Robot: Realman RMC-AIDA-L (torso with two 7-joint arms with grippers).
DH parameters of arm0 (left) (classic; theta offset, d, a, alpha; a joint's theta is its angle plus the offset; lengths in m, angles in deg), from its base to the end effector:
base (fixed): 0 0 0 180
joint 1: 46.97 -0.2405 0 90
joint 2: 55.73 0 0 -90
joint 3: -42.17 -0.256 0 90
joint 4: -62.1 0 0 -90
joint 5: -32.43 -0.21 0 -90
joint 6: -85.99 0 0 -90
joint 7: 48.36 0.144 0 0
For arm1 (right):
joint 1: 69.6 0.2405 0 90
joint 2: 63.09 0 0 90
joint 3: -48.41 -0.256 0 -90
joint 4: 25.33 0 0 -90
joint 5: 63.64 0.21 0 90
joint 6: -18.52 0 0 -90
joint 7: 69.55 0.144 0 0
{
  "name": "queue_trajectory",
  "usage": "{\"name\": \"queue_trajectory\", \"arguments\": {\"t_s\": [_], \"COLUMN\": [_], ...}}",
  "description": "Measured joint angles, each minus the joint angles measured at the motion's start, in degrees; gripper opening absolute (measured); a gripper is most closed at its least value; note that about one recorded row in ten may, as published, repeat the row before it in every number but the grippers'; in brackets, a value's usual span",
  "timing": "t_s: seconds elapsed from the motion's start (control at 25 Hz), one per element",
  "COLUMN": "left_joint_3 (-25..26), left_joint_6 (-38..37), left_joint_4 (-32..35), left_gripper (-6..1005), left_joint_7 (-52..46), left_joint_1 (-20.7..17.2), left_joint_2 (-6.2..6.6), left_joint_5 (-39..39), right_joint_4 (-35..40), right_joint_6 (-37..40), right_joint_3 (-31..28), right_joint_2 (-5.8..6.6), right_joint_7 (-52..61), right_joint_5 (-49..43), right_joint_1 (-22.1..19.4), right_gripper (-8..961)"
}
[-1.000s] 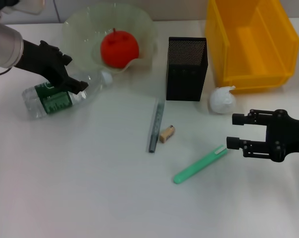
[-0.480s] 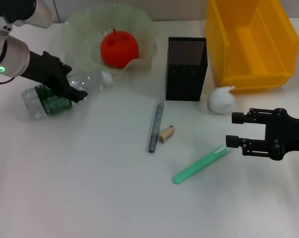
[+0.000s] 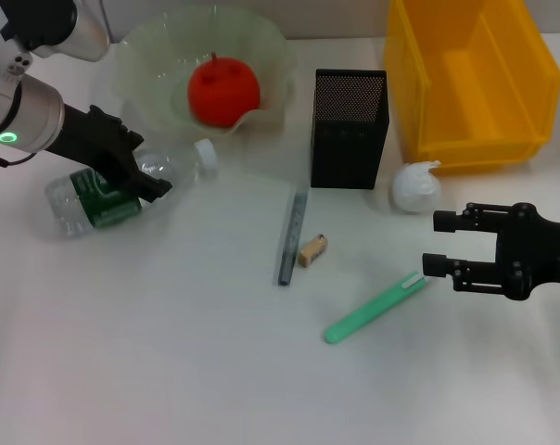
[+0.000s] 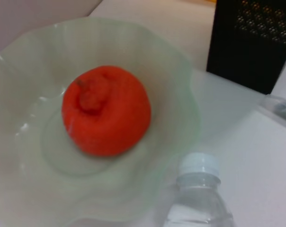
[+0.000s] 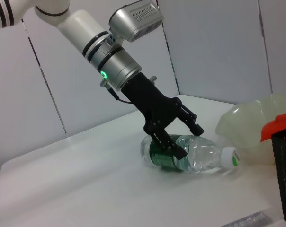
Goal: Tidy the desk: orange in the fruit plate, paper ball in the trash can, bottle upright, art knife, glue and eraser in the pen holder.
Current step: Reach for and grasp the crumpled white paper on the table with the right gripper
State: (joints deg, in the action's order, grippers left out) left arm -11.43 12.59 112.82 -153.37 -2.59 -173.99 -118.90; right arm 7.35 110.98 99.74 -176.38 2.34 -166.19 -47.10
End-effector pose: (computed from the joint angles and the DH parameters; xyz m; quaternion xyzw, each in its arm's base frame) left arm -0.2321 0.4147 0.0142 -0.9551 -0.1705 0.1313 0.2039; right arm 0.2976 0.2890 0.0121 -0.9404 0.2010 0.2511 0.1102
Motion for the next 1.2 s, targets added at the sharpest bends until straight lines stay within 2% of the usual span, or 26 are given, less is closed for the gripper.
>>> {"name": "queue_trajectory", "arguments": {"t_s": [0.6,0.64,0.88,0.96,1.08,1.2], "left_joint_3": [-2.70,-4.58,-7.40,-7.46,-7.35,-7.36], "left_joint_6": [-0.86,-0.53,0.60,0.56,-2.05,-3.18], "left_joint_4": [-0.45,-0.92,-2.36,-2.35,-1.67,-1.61], "left_gripper": [844,844,844,844,844,844], "left_joint_7": [0.69,0.69,0.97,1.14,3.06,3.71], "left_joint_1": [0.14,0.09,0.24,0.19,-0.46,-0.56], "left_joint_2": [-0.33,-0.34,-0.39,-0.39,-0.03,0.02], "left_joint_5": [4.34,6.35,9.89,10.63,16.86,18.05], "right_joint_4": [0.04,0.06,0.17,0.17,0.16,0.23], "right_joint_6": [-0.07,-0.08,-0.09,-0.09,-0.07,0.01], "right_joint_3": [0.00,0.00,0.00,0.00,0.00,0.00], "right_joint_2": [-0.25,-0.25,-0.27,-0.25,-0.17,-0.09], "right_joint_7": [0.61,0.61,0.62,0.62,0.69,1.27], "right_joint_5": [-0.02,-0.02,-0.02,-0.02,-0.02,-0.02], "right_joint_1": [0.09,0.10,0.16,0.17,0.18,0.18], "right_gripper": [671,671,670,670,670,670]}}
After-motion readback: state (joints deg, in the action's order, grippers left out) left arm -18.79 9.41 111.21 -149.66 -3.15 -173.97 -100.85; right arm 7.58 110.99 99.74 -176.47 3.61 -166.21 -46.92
